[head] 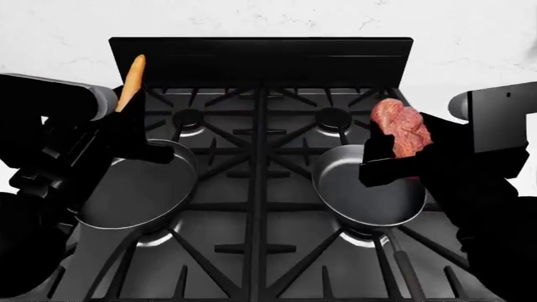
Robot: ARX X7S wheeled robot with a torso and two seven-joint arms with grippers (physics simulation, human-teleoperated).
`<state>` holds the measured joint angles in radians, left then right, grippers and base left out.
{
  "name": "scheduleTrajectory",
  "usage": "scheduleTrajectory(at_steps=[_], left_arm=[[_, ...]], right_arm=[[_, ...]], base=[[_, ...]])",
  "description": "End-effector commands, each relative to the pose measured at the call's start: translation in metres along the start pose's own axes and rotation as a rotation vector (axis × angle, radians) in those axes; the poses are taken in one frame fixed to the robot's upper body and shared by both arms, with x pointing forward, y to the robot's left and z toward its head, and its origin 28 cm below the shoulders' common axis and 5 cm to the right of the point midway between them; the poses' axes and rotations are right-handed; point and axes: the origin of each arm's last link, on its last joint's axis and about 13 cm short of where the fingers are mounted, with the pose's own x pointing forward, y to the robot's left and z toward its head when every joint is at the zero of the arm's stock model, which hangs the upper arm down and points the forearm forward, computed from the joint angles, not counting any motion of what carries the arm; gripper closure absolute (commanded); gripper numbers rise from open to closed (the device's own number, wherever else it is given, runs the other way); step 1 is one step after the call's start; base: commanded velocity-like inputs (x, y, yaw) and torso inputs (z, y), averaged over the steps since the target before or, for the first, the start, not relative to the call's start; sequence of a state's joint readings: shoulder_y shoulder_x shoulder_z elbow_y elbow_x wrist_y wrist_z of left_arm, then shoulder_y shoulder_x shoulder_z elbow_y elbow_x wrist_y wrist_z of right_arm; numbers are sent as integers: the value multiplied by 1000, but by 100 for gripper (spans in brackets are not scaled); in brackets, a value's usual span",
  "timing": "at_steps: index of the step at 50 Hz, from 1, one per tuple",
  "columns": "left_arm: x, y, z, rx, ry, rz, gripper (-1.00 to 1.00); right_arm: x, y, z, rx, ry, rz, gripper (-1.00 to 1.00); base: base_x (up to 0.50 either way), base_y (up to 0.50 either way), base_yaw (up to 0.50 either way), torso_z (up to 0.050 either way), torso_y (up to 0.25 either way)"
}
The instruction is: Place both pans onto different burners. Then place the carrot and the steak on different pans.
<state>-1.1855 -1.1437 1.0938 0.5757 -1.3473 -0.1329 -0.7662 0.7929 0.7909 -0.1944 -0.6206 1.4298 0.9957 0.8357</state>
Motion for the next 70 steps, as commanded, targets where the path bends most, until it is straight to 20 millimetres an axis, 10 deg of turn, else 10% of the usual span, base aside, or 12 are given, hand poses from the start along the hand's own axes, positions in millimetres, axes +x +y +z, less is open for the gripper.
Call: scheduleTrajectory(at_steps=[1, 18, 44, 45, 70], left_arm=[[1, 4, 5, -1, -9, 20, 100], [1, 6, 3, -7, -6, 30, 100], [1, 7, -1, -12, 8, 36, 100], [1, 7, -1, -12, 9, 36, 100], [11, 11, -23, -43, 166, 40, 100]], right_arm=[[3, -2, 5, -27, -4, -16, 100], [43, -5, -18, -8, 141, 2, 100], [32, 2, -44, -16, 188, 30, 100], [32, 2, -43, -17, 186, 31, -100], [2, -11, 36, -29, -87, -49, -100]], base=[[0, 0, 0, 0, 0], [0, 0, 0, 0, 1], [0, 0, 0, 0, 0], [0, 0, 0, 0, 0], [0, 0, 0, 0, 0]])
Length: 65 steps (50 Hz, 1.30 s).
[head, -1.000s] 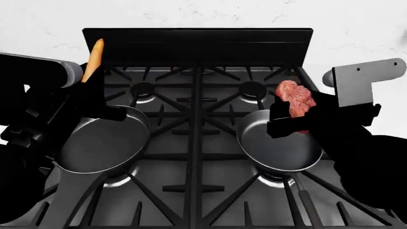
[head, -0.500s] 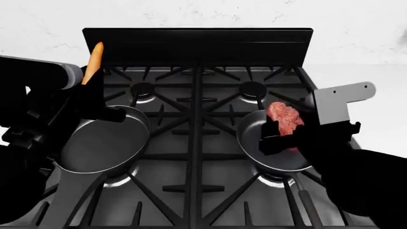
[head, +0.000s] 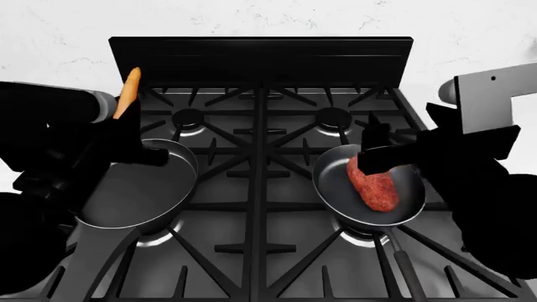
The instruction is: Place both pans onto different burners. Then place the carrot and the steak on different pans.
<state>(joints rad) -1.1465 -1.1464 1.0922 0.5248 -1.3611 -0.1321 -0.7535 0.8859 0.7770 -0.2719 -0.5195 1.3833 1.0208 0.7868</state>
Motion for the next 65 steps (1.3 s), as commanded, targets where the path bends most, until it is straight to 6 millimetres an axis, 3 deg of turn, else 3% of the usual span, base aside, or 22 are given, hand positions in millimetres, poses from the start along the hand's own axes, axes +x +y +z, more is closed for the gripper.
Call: scheduleTrajectory(at_steps=[1, 11, 20, 42, 48, 49, 60, 65], left_arm=[[10, 4, -13, -31, 137, -3, 100], [19, 19, -15, 26, 321, 28, 100], [-7, 16, -8, 99, 346, 37, 100], [-22, 20, -45, 45, 446, 53, 100], [-22, 20, -43, 32, 442, 51, 100], [-21, 20, -41, 31, 439, 50, -100], [-20, 23, -35, 34, 415, 63, -100], [-21, 23, -22, 29, 348, 73, -100]], right_arm=[[-16, -8, 28, -1, -117, -50, -100], [-7, -8, 15, 13, -80, -47, -100], [0, -8, 6, 31, -69, -33, -100], [10, -6, 0, 41, -58, -19, -100], [10, -6, 0, 40, -58, -16, -100], [10, -6, 0, 40, -58, -16, -100], [10, -6, 0, 40, -58, -13, -100], [9, -5, 2, 39, -63, -12, -100]], base=[[0, 0, 0, 0, 0], [0, 0, 0, 0, 0], [0, 0, 0, 0, 1], [0, 0, 0, 0, 0], [0, 0, 0, 0, 0], [0, 0, 0, 0, 0], [0, 0, 0, 0, 0], [0, 0, 0, 0, 0]])
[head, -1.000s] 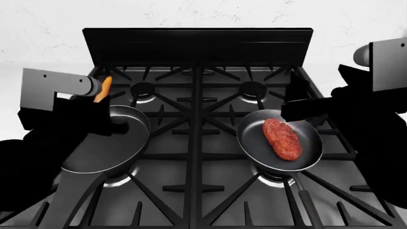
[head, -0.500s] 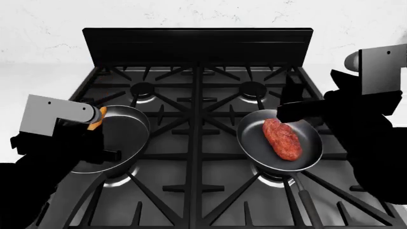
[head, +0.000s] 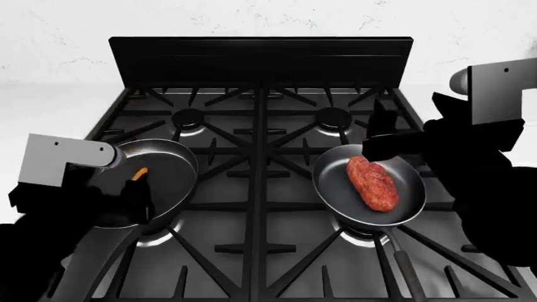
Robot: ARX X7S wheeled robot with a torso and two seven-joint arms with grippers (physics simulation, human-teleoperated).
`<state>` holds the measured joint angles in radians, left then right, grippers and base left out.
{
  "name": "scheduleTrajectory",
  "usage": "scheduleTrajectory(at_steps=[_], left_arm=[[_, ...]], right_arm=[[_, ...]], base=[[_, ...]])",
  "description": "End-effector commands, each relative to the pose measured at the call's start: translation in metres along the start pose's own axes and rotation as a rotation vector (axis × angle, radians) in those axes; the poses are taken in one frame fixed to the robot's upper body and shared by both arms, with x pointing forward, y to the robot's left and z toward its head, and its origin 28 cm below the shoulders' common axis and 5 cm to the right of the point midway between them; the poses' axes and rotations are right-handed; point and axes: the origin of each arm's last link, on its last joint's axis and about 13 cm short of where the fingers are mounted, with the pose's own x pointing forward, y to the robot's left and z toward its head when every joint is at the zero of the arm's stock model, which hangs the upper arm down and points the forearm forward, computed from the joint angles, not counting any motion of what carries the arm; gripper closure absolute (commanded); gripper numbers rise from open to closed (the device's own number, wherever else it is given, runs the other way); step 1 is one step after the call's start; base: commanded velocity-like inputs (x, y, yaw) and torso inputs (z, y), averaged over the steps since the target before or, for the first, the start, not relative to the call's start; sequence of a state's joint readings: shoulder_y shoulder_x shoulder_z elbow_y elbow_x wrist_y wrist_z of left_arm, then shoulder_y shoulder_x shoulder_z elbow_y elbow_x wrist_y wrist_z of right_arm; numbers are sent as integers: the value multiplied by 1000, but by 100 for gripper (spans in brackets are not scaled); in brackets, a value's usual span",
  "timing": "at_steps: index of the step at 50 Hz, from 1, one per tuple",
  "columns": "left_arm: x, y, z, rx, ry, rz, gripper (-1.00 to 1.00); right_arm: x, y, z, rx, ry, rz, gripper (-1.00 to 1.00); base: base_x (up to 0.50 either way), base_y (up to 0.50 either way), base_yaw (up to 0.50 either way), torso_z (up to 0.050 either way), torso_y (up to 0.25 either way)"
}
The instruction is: Place both pans onto different burners. Then place the carrot and the steak on different pans.
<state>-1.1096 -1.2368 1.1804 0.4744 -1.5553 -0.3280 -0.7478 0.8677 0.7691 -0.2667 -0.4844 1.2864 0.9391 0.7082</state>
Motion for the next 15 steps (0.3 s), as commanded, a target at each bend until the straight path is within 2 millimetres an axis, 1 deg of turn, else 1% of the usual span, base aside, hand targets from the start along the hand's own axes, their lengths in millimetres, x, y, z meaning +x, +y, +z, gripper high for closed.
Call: scheduleTrajectory(at_steps=[1, 5, 8, 15], left_arm=[[-7, 1, 15, -21, -90, 8, -100], [-16, 1, 28, -62, -229, 9, -100], [-23, 0, 35, -104, -312, 15, -100], [-42, -8, 36, -136, -464, -3, -100]], right_arm=[[-1, 1, 2, -2, -7, 4, -100], [-8, 1, 8, -17, -64, -9, -100], [-19, 4, 12, -47, -129, -26, -100], [-47, 9, 15, -89, -247, -65, -100]], base=[[0, 0, 0, 0, 0], [0, 0, 0, 0, 0], [0, 0, 0, 0, 0], [0, 0, 0, 0, 0]])
